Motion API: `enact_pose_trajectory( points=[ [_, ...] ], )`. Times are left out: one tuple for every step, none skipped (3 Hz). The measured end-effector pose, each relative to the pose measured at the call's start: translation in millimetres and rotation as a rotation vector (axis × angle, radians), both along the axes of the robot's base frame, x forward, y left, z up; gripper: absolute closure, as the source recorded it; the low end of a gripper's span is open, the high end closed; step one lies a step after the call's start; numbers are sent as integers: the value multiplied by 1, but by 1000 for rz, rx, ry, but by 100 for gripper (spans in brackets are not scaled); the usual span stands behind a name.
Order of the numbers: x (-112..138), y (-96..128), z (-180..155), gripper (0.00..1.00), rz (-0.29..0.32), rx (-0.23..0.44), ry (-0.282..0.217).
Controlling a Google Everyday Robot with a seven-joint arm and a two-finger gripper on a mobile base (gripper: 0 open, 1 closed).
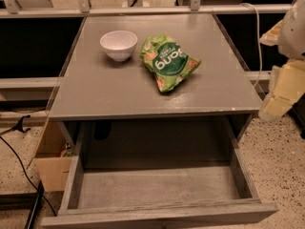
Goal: Place green rice chip bag into top drawer
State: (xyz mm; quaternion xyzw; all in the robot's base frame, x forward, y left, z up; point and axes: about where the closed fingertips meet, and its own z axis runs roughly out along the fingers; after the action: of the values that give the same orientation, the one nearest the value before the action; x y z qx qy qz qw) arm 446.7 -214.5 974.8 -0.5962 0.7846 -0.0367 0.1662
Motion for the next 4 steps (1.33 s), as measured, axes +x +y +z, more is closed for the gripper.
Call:
enact_pose_trajectory(
  points=[
    [30,15,-4,0,1,37,-43],
    [54,27,-6,0,-5,65,-76],
    [93,48,-10,0,-63,83,-88],
    [119,70,-13,0,-183,95,-74]
  ],
)
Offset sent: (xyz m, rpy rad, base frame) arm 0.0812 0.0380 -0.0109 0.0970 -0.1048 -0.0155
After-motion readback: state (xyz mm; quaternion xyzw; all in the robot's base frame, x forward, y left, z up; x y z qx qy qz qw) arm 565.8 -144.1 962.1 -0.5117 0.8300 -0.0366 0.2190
